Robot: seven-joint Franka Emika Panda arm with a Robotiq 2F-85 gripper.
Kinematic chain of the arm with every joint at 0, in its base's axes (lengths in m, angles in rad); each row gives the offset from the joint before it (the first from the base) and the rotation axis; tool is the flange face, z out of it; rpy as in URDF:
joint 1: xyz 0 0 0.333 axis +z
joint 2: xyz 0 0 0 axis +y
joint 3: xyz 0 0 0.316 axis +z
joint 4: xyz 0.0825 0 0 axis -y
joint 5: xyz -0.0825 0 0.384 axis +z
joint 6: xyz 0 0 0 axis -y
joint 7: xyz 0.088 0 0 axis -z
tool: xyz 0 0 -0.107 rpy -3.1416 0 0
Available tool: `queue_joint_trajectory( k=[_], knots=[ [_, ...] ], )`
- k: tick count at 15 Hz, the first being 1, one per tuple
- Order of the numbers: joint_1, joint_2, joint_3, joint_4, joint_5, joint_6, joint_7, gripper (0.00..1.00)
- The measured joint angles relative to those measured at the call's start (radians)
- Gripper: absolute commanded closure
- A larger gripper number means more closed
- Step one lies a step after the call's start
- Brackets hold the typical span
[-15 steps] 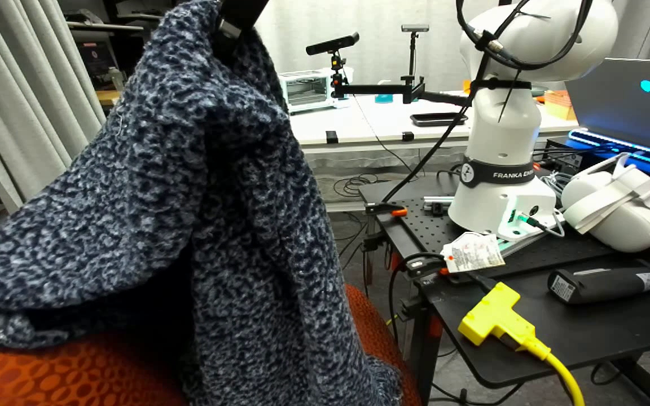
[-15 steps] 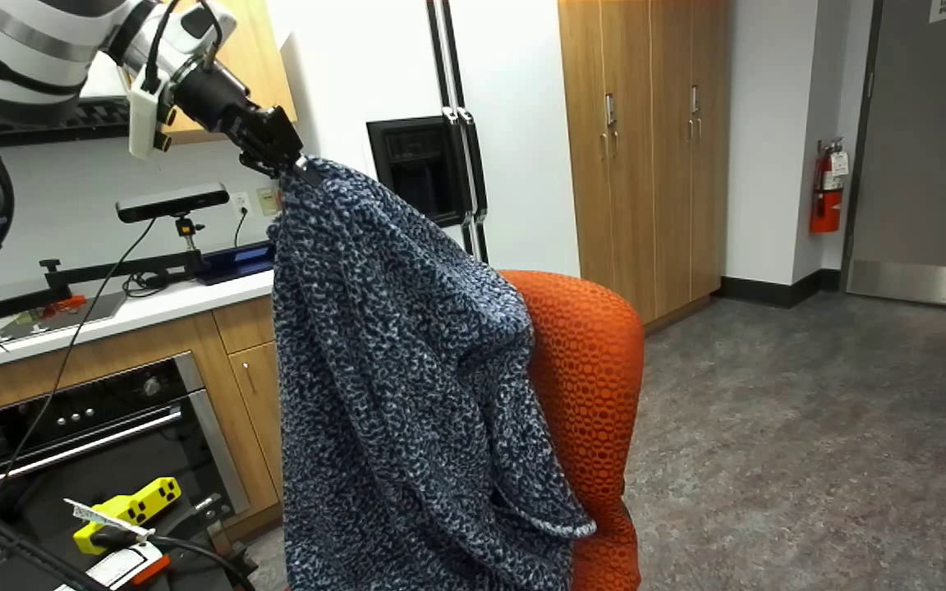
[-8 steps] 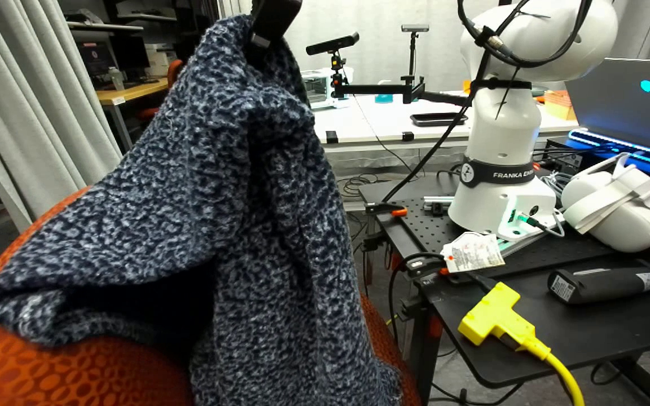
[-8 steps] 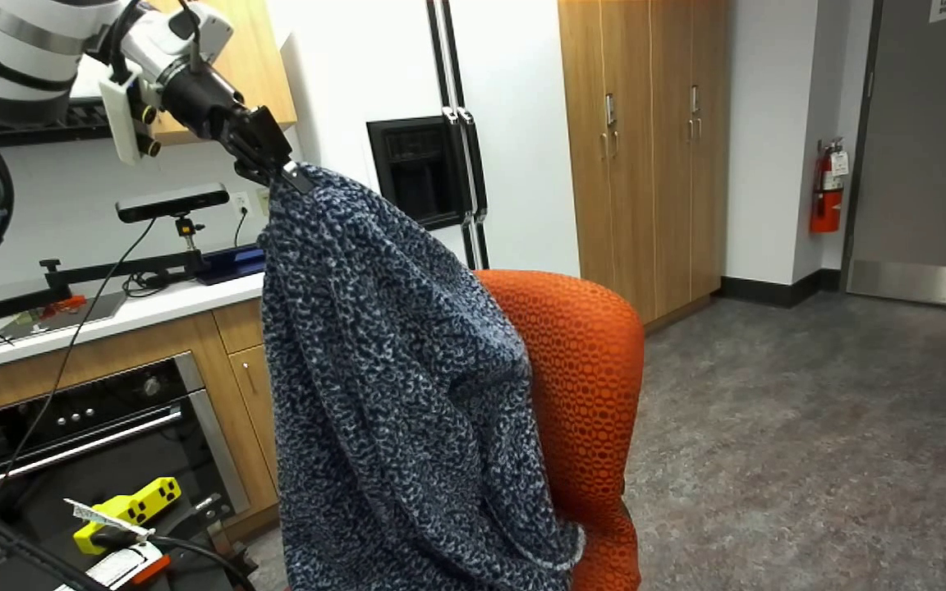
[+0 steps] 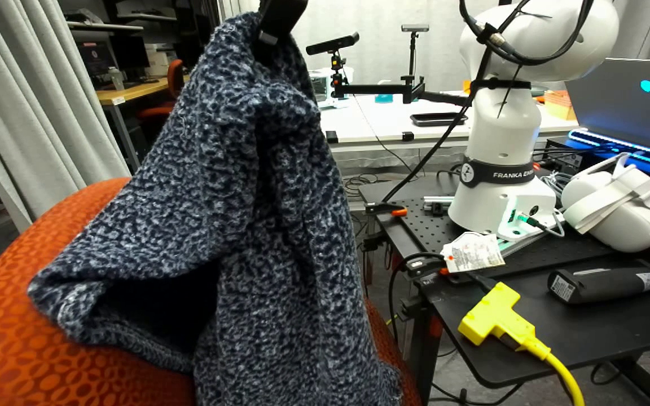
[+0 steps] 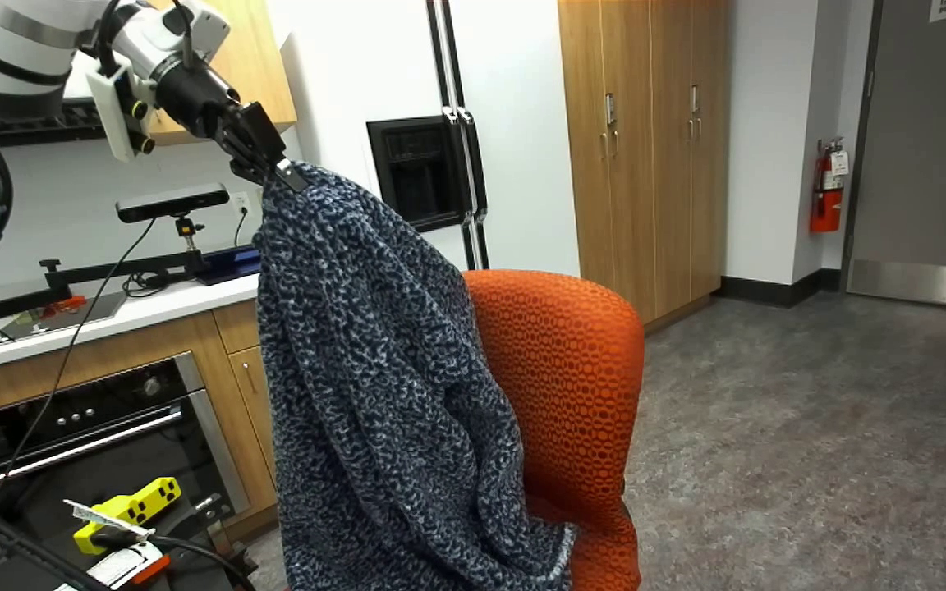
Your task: Remove the fleece from the backrest of the chair
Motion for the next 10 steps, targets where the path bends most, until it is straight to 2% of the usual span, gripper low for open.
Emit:
queue_joint_trajectory(
  k=[1, 2, 5, 10],
  knots=[
    [0.011, 0.0, -0.008, 0.0, 0.005, 0.002, 0.0, 0.65],
    [0.024, 0.0, -0.019, 0.0, 0.011, 0.008, 0.0, 0.64],
    [0.053, 0.008, -0.074, -0.001, 0.017, 0.074, -0.031, 0.43],
    [-0.033, 0.151, -0.291, 0.098, 0.008, 0.286, -0.299, 0.05]
  ],
)
